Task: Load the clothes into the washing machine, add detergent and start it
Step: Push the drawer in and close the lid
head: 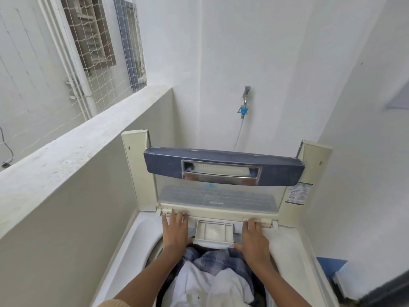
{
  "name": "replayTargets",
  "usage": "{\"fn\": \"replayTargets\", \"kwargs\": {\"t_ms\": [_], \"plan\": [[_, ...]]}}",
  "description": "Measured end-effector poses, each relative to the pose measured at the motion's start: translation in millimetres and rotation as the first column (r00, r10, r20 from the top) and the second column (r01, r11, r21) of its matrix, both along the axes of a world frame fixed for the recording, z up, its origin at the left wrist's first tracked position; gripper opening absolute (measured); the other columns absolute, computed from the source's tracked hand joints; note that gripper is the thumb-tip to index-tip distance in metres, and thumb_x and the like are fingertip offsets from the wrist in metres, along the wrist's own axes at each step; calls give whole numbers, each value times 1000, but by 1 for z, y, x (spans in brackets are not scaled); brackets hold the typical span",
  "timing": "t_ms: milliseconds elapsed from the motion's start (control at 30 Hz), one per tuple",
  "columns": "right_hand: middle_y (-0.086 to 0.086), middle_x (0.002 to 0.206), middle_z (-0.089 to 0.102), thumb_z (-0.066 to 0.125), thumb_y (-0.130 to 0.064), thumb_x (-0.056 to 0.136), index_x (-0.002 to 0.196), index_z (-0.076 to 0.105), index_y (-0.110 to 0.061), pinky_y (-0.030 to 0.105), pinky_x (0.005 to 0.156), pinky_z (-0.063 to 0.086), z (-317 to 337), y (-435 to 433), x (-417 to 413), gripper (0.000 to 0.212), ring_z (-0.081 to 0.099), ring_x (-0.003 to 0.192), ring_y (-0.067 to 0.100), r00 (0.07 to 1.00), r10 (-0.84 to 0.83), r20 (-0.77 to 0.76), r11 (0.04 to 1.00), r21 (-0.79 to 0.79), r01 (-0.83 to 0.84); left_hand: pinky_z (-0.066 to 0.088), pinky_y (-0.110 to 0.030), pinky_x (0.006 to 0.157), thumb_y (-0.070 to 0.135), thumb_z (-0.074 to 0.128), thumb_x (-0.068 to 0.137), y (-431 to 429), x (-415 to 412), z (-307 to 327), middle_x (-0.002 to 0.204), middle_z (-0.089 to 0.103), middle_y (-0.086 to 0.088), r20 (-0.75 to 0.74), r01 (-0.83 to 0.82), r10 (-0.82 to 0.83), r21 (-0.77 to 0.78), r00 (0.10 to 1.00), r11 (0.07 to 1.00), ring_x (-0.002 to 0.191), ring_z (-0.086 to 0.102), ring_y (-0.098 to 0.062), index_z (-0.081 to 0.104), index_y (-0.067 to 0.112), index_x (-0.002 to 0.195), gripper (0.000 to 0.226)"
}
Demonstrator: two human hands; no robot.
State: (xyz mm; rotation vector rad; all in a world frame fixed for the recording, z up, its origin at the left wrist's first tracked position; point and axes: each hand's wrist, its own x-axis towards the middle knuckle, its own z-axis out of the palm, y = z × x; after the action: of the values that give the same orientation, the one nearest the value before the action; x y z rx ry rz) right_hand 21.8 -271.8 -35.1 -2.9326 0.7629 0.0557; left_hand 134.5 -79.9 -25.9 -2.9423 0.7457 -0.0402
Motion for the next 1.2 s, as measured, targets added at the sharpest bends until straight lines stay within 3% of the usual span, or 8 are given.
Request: {"fn": "replayTargets", "kwargs": {"t_ms": [433, 600, 667, 767, 967, 1033, 1133, 1200], "plan": [[13, 82, 63, 91, -48, 26, 77, 70, 1, 29, 32, 45, -2, -1, 5, 74, 61, 68, 27, 998, 29, 52, 993, -114, -23, 10, -52, 116, 51, 50, 88, -1, -2, -2, 141, 36, -6, 5, -26, 26, 15, 1000, 1000, 141, 24, -29, 24, 14, 145, 72], [13, 74, 61, 93, -43, 30, 65, 68, 0, 29, 30, 42, -2, -2, 8, 61, 58, 59, 27, 996, 44, 79, 987, -160, -31, 41, -54, 99, 55, 84, 47, -5, -2, -9, 91, 64, -5, 19, -23, 22, 25, 1000, 999, 88, 64, -26, 70, 13, 104, 73], [12, 67, 60, 94, -40, 28, 58, 66, -2, 28, 31, 41, -1, -3, 11, 56, 56, 52, 26, 993, 66, 96, 982, -182, -48, 27, -54, 109, 52, 76, 64, -7, -4, -6, 101, 61, -7, -38, -38, 40, 54, 998, 998, 96, 61, -27, 63, 9, 115, 67], [10, 57, 55, 94, -39, 25, 51, 61, -6, 25, 32, 38, 3, -6, 16, 54, 50, 41, 22, 987, 114, 109, 971, -223, -87, 11, -49, 118, 44, 44, 94, -13, -5, -4, 127, 46, -11, 68, -65, 60, 67, 996, 996, 120, 46, -30, 36, 4, 136, 59], [5, 45, 48, 95, -27, 17, 40, 53, -13, 17, 29, 32, 5, -10, 29, 49, 40, 25, 14, 984, 150, 92, 952, -283, -119, 15, -44, 117, 37, 40, 97, -16, 2, 3, 126, 46, -14, 67, -2, -9, 171, 998, 985, 112, 53, -29, 46, 2, 127, 47], [6, 46, 49, 95, -26, 15, 41, 55, -13, 16, 30, 32, 0, -12, 31, 49, 41, 26, 14, 987, 146, 72, 947, -299, -118, 30, -42, 111, 45, 50, 91, -16, 4, 4, 118, 54, -13, 57, -14, 5, 158, 998, 987, 98, 61, -26, 57, 3, 117, 50], [5, 47, 49, 95, -25, 16, 42, 56, -14, 16, 32, 33, -6, -15, 33, 48, 40, 27, 13, 987, 150, 52, 942, -310, -127, 53, -31, 67, 58, 80, 57, -16, 5, 7, 80, 64, -5, 42, -9, 3, 146, 999, 989, 50, 59, -17, 72, 12, 69, 48], [5, 47, 48, 95, -24, 17, 42, 56, -13, 16, 33, 33, -7, -15, 32, 47, 40, 27, 13, 988, 151, 42, 941, -312, -131, 50, -27, 68, 57, 68, 73, -18, 6, 6, 90, 62, -3, 6, 13, -14, 142, 1000, 990, 60, 62, -16, 71, 13, 79, 44]]}}
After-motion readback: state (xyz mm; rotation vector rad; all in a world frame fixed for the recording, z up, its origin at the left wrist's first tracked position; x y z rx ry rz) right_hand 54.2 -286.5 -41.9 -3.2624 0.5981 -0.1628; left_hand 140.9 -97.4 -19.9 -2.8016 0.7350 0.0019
